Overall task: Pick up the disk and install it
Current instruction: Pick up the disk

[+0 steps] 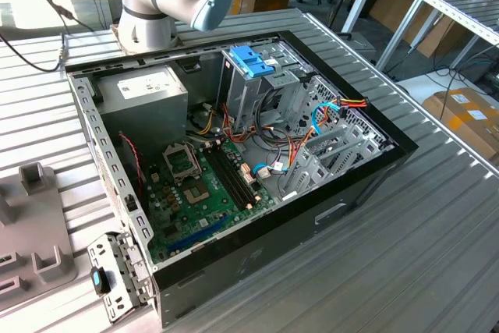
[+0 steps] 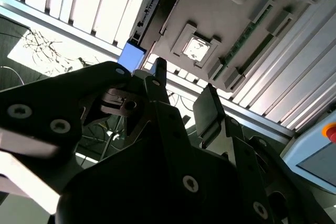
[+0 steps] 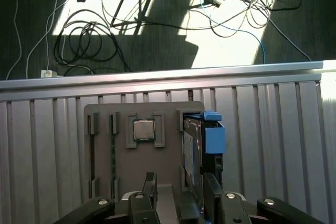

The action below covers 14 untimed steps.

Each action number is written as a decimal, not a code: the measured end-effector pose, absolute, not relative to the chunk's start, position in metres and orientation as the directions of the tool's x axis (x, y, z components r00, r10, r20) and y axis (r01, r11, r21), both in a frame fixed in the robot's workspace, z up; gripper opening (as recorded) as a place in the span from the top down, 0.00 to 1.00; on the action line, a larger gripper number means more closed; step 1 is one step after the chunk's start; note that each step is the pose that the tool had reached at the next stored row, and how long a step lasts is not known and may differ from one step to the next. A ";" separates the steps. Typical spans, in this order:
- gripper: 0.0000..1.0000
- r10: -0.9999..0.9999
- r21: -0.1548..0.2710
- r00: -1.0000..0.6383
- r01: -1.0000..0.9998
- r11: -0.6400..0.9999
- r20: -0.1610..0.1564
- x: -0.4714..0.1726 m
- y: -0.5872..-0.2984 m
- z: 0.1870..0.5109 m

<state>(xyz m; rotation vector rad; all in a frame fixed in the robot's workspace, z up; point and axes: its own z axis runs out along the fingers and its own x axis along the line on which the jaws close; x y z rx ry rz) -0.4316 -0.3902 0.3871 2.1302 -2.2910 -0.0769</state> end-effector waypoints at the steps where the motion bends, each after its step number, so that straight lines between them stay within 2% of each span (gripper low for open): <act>1: 0.52 -0.997 0.044 -0.073 -0.996 0.072 -0.024 -0.432 -0.390 0.387; 14: 0.52 -0.997 0.044 -0.073 -0.996 0.072 -0.024 -0.432 -0.390 0.383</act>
